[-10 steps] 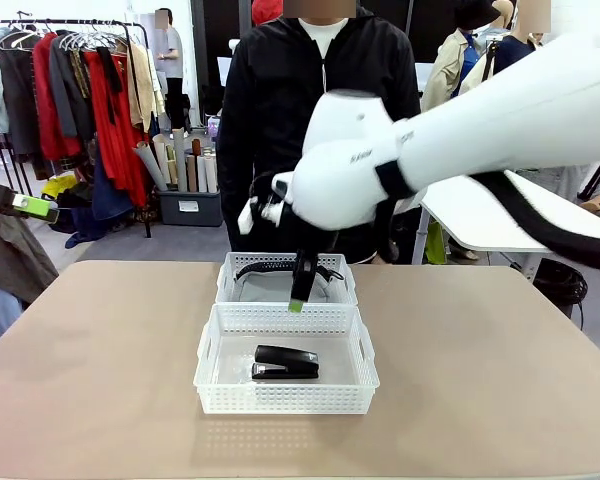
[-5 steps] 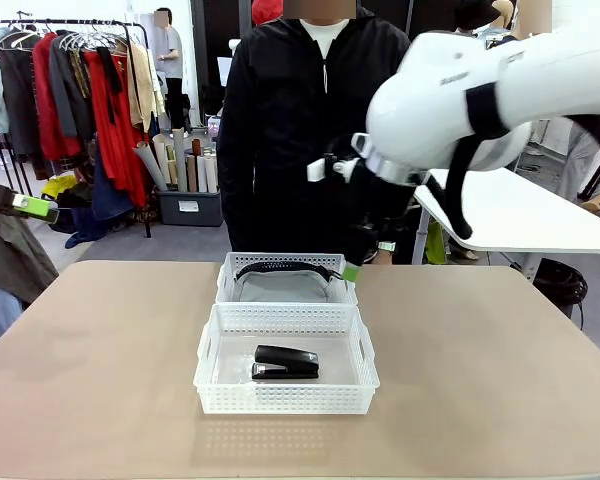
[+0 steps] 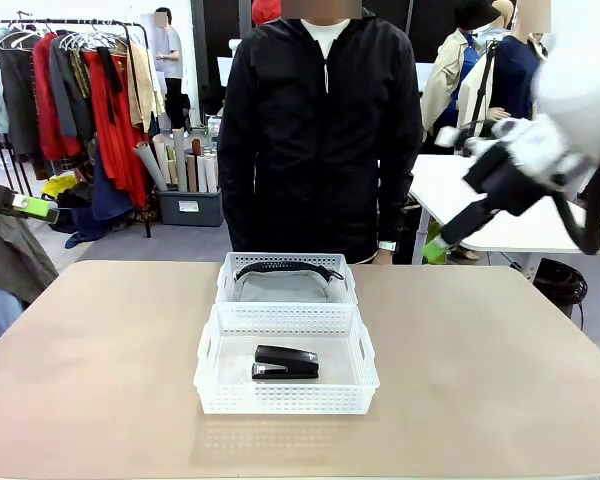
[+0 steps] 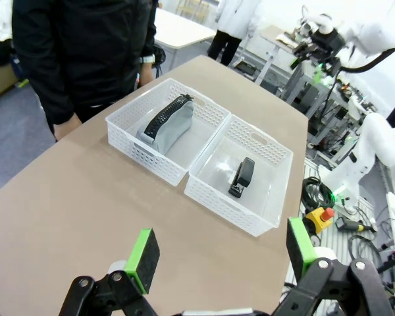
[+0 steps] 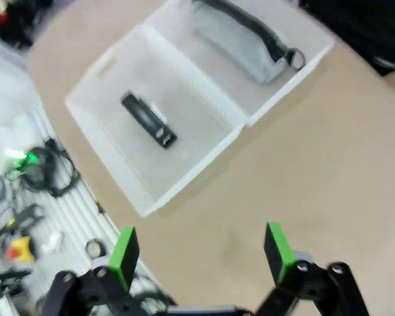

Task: Distribute items into two baskets.
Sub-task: Place the picked Stapler into the Organizing basket as instructed by the person.

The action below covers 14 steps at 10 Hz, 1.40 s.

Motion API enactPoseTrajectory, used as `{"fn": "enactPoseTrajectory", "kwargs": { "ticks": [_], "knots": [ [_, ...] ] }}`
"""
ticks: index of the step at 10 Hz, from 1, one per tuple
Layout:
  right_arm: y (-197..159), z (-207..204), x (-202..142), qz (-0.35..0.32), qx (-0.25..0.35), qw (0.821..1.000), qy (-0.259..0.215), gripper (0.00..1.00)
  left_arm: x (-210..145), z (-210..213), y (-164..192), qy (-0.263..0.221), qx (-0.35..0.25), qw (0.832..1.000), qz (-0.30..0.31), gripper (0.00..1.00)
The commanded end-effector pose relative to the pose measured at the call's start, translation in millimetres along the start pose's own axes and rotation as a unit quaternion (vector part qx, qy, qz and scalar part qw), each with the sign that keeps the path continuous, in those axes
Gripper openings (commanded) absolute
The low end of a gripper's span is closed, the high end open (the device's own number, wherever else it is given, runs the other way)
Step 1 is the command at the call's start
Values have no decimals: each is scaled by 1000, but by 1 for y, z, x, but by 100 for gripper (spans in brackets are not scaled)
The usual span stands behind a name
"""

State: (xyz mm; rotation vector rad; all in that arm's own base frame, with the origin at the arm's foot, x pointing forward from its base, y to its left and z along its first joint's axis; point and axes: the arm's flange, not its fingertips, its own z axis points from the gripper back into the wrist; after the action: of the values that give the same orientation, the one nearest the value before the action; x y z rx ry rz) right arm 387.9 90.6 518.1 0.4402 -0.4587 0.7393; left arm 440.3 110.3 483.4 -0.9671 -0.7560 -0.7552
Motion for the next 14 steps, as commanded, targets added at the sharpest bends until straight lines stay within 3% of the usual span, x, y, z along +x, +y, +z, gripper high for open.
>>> {"fn": "enactPoseTrajectory", "kwargs": {
  "ticks": [1,3,8,14],
  "knots": [
    [-2,23,-46,-5,2,993,-114,100,1,1,-2,-1,1,1000,0,100],
    [-25,55,-82,-41,4,980,-195,100,1,1,-2,-1,1,1000,0,100],
    [-127,73,-118,-117,73,961,-241,100,1,1,-2,-1,1,1000,0,100],
    [-163,88,-139,-73,116,934,-331,100,1,1,-2,-1,1,1000,0,100]
  ]
}}
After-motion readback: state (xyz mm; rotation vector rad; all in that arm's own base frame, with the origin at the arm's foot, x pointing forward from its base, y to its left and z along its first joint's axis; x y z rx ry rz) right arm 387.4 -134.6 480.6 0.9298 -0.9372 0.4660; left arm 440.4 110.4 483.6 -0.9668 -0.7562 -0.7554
